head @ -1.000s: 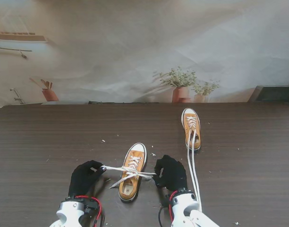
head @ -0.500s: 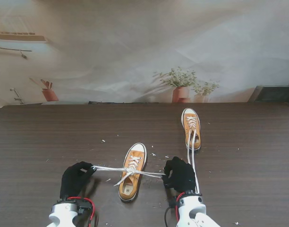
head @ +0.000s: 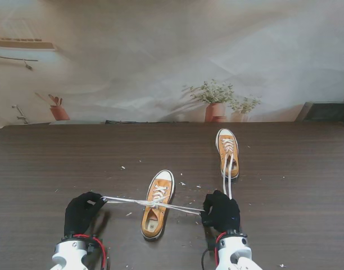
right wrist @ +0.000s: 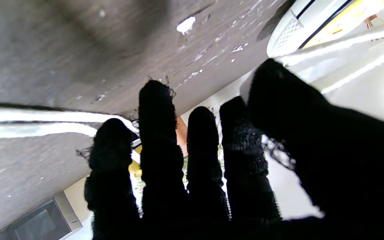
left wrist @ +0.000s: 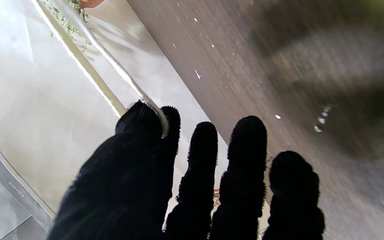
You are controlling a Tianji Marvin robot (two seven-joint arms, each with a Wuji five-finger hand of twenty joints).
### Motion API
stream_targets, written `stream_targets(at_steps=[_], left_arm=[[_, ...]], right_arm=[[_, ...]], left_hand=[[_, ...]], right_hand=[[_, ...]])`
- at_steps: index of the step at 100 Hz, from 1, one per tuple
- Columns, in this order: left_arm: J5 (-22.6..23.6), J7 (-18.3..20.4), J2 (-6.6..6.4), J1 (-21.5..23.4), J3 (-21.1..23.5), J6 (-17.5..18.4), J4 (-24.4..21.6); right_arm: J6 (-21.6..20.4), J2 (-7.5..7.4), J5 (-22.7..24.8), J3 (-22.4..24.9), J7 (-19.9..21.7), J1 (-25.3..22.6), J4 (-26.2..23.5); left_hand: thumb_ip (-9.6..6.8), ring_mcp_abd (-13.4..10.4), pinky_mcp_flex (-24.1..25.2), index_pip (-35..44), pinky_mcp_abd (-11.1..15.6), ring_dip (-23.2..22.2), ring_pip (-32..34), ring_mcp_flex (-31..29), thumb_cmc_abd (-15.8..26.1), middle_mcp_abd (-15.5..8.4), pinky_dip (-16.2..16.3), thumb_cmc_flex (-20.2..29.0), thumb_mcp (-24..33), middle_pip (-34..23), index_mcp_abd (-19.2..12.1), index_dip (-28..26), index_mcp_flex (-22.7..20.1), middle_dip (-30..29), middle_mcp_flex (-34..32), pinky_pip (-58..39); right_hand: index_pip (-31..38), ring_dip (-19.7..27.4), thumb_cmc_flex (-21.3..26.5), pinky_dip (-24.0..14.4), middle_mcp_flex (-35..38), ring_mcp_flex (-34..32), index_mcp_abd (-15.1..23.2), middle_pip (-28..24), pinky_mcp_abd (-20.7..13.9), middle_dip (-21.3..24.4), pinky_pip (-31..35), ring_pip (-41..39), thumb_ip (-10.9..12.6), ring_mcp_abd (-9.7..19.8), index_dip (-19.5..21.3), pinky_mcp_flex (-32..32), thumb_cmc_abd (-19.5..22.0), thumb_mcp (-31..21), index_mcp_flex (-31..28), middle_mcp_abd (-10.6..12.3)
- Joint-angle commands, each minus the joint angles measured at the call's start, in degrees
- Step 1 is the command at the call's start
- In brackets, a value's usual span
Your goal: Tie the shoelaces into a bow on the shoes
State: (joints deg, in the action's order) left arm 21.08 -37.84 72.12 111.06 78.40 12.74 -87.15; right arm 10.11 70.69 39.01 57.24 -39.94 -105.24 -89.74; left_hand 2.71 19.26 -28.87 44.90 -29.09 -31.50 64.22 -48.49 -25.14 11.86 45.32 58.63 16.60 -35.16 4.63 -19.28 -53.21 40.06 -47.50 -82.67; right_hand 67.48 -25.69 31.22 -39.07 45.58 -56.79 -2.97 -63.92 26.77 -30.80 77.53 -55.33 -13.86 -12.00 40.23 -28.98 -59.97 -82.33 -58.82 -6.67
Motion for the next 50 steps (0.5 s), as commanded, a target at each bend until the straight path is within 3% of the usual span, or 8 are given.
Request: stream_targets(at_steps=[1,7,11,19,22,28,32,50], left_arm=[[0.1,0.5,0.10,0.2,0.0,-0.6,-0.4],[-0.4,1.6,-0.06,0.5,0.0,-0.4,-0.8],[-0.8,2.7,-0.22,0.8,0.0,0.0,-1.3],[-0.7,4.9,-0.78,1.7,0.4,0.8,-2.3],[-0.6,5.1,-0.86,2.0,0.5,1.0,-2.7],[0.0,4.9,-0.90,2.2,0.6,1.4,-3.1],[0.1,4.8,-0.89,2.4,0.8,1.9,-3.4],[2.2,3.5,-0.94,4.2,2.0,3.5,-5.9]], right_arm=[[0.2,-0.40,-0.2,0.1,0.8,-0.6,-0.1],[-0.4,-0.44,0.4,0.0,0.1,-0.5,0.3],[-1.1,-0.59,1.1,0.0,-0.2,-0.5,0.3],[-2.6,-0.89,1.5,0.2,0.1,-0.9,-0.3],[-2.9,-0.99,1.7,0.3,0.3,-1.1,-0.7],[-3.5,-1.35,2.4,0.7,0.9,-1.6,-1.5],[-3.8,-1.58,2.7,1.0,1.5,-1.9,-2.1],[-5.7,-3.07,5.0,3.9,5.8,-4.2,-5.4]], left_hand=[[0.79,0.3,0.7,-0.1,-3.7,-1.6,-0.4,1.7,1.0,0.2,0.9,0.1,2.6,0.8,-1.1,1.1,-2.0,1.3,-0.2,0.5],[-0.61,-0.1,3.8,-5.4,-2.5,-2.2,-2.0,5.2,4.7,-0.2,0.4,3.5,-4.2,1.5,-3.3,0.0,2.0,-2.3,5.1,2.5],[-1.14,-0.2,6.6,-12.6,-1.9,-2.7,-3.6,8.7,5.2,-0.2,-0.1,2.4,-7.6,3.2,-4.5,0.0,8.4,-6.0,9.9,4.3],[-0.75,-1.9,14.3,-24.6,1.4,-3.4,-8.1,17.2,7.1,-0.9,-0.7,-7.9,-1.2,8.2,-2.1,0.6,19.3,-8.6,19.9,8.0],[-0.76,-2.1,17.5,-26.1,2.5,-3.2,-10.0,20.1,7.0,-1.1,-0.7,-8.4,-0.7,9.9,-2.2,2.0,21.8,-9.5,22.8,9.3],[-0.84,-2.3,22.5,-27.4,4.2,-2.5,-14.2,24.5,6.7,-1.4,-0.9,-8.6,-0.1,12.1,-1.7,3.4,25.3,-11.0,27.0,11.3],[-0.90,-2.7,24.7,-28.4,5.1,-2.3,-16.8,26.8,6.4,-2.0,-1.1,-8.6,0.6,13.5,-1.7,4.5,27.7,-12.0,29.9,12.3],[-0.77,-3.4,28.9,-28.9,7.1,-3.3,-24.0,31.8,3.0,-2.7,-2.1,-9.0,7.4,15.8,-0.4,6.7,32.0,-14.2,36.0,17.3]], right_hand=[[1.3,0.2,4.1,0.5,0.3,0.2,2.1,-1.0,-0.2,-0.4,0.7,0.4,0.1,0.1,1.7,0.7,2.4,-7.6,-1.0,-0.5],[-1.4,0.4,2.2,0.7,-0.1,0.8,4.5,-0.2,-0.3,-0.1,0.3,1.2,-0.9,0.2,-1.3,1.1,4.9,-5.1,0.7,-0.1],[-2.9,0.8,0.7,1.2,-1.5,2.0,5.4,1.5,-0.5,0.4,-0.6,3.0,-0.7,-0.3,-5.4,2.0,6.3,-3.3,3.3,-0.3],[-8.2,1.2,-4.0,2.1,-7.3,6.2,4.8,4.5,-1.0,0.4,-2.7,6.7,0.4,-1.1,-11.9,5.4,9.0,-0.5,16.2,-1.1],[-10.8,1.2,-5.2,2.3,-9.1,7.8,3.8,5.4,-1.2,0.6,-3.3,7.7,2.0,-1.0,-13.7,6.6,12.0,0.9,18.9,-1.5],[-17.7,1.4,-8.2,3.3,-13.6,11.5,1.7,8.2,-2.1,3.2,-5.8,10.8,8.8,-0.9,-13.6,9.5,18.2,4.4,23.5,-1.8],[-20.2,2.1,-8.6,4.2,-16.3,13.8,0.7,10.2,-2.5,4.7,-7.8,13.2,9.0,-0.8,-13.4,11.4,17.2,5.8,26.9,-2.0],[-25.4,7.9,-12.6,11.4,-26.6,23.7,-2.4,20.4,-6.3,9.7,-21.0,28.6,2.1,-0.6,-23.8,19.9,4.6,9.5,39.1,-0.8]])
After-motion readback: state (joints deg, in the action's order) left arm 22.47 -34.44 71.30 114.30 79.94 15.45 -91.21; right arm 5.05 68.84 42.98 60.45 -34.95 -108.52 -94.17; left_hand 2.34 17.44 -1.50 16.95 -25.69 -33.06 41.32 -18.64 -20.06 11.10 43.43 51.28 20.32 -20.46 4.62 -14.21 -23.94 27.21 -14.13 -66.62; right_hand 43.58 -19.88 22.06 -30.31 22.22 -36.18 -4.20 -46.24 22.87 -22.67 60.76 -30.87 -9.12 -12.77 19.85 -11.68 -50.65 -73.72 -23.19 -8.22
